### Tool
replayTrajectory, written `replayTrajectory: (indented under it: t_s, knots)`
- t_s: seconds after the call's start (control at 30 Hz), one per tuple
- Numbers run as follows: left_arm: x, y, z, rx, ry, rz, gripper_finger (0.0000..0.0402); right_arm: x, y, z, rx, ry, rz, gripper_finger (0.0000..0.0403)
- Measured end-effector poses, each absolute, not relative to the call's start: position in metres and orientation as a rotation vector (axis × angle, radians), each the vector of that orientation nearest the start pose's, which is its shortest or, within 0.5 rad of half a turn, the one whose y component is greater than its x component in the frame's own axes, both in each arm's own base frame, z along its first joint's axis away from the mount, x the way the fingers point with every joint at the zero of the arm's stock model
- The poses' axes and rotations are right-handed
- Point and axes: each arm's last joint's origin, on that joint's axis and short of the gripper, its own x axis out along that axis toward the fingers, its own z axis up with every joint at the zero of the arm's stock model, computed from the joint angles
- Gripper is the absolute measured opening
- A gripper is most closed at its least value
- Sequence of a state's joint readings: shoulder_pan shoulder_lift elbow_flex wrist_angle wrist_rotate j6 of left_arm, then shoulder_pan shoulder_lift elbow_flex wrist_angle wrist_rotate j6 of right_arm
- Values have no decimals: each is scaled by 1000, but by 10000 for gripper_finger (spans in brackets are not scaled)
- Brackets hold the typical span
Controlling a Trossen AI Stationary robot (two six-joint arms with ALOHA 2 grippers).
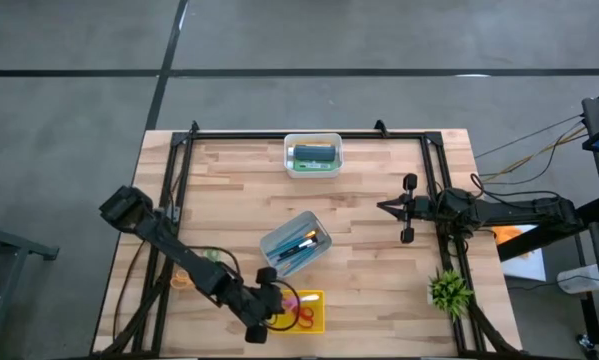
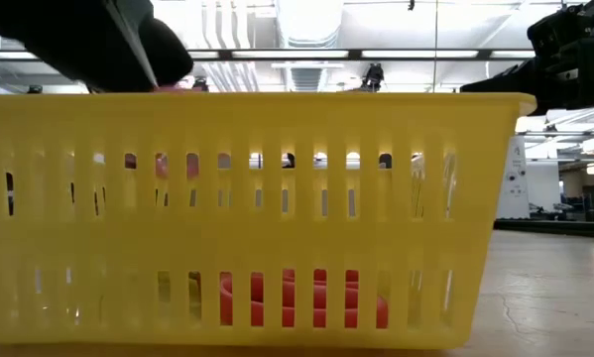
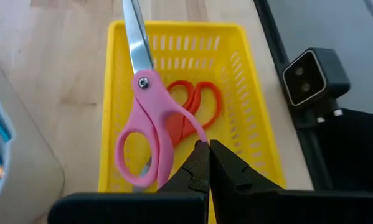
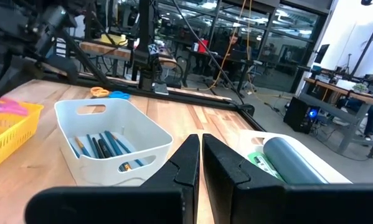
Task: Pick & Place Paint Supplies
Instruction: Put the pink scissors into the yellow bin
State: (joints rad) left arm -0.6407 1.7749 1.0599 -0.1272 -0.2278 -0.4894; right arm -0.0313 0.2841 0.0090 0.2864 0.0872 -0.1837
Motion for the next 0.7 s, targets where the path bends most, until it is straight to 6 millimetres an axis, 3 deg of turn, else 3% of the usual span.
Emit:
replayTrajectory:
  t_s: [0.43,0.7]
  knots:
    - [300,-215,151,-47,859,-184,0,115,-6,170,-183,-1,-119,15]
    - [300,-215,149,-60,870,-173,0,115,-6,170,-183,0,-119,15]
